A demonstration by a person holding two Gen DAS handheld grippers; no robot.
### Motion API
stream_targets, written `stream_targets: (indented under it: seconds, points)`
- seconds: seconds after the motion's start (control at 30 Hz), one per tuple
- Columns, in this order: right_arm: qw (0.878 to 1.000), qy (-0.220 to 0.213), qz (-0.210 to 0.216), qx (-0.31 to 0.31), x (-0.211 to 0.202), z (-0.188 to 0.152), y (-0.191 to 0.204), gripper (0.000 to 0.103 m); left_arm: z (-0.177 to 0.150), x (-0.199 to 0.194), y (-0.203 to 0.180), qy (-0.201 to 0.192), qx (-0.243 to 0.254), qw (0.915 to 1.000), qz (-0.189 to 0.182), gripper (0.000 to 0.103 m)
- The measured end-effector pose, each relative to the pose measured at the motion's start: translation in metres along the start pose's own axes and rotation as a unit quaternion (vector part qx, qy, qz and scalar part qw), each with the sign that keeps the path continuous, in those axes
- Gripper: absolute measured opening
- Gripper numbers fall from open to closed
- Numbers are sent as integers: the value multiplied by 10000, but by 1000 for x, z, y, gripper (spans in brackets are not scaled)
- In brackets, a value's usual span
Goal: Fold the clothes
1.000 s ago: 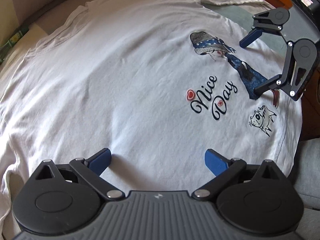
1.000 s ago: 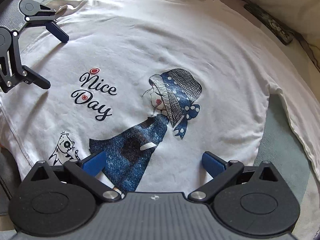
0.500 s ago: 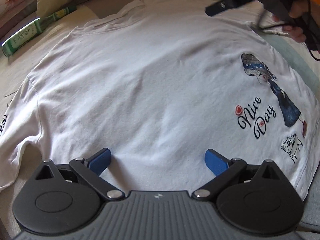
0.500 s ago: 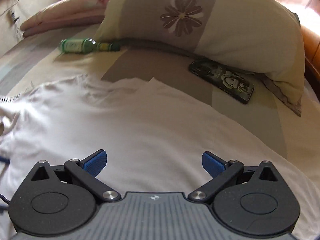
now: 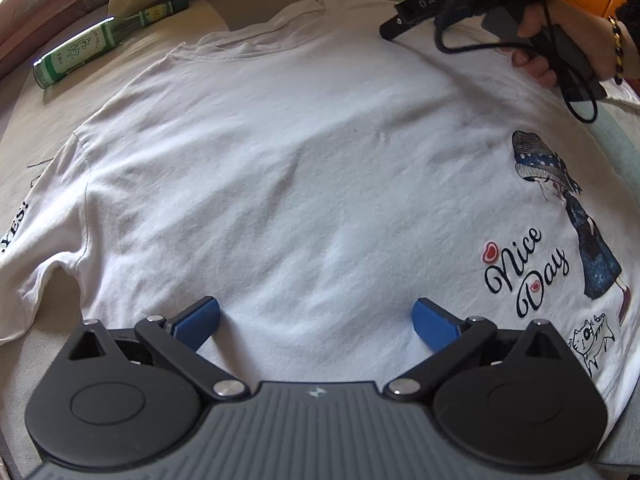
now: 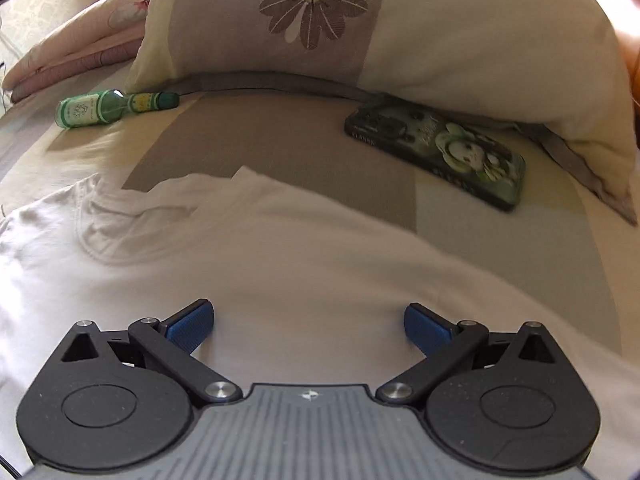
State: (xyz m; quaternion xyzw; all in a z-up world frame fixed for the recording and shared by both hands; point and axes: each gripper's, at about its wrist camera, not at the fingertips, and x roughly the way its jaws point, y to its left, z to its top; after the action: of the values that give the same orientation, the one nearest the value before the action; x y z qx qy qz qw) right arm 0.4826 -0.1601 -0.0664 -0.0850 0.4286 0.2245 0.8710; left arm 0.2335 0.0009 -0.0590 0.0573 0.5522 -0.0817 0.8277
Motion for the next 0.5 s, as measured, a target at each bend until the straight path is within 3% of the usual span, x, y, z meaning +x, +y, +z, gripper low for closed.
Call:
stream_targets:
  seconds: [0.2, 0.37, 0.5]
  points:
    - [9997, 76, 128, -189, -11, 12, 5, 103, 19, -9, 2, 8, -197, 9997, 155, 102]
    - [9984, 0, 162, -543, -48, -14, 15, 103, 43, -5, 15, -238, -200, 9983, 495, 102]
    - [9980, 138, 293, -548, -68, -39, 18, 103, 58, 6, 35, -456, -605, 9958, 515, 102]
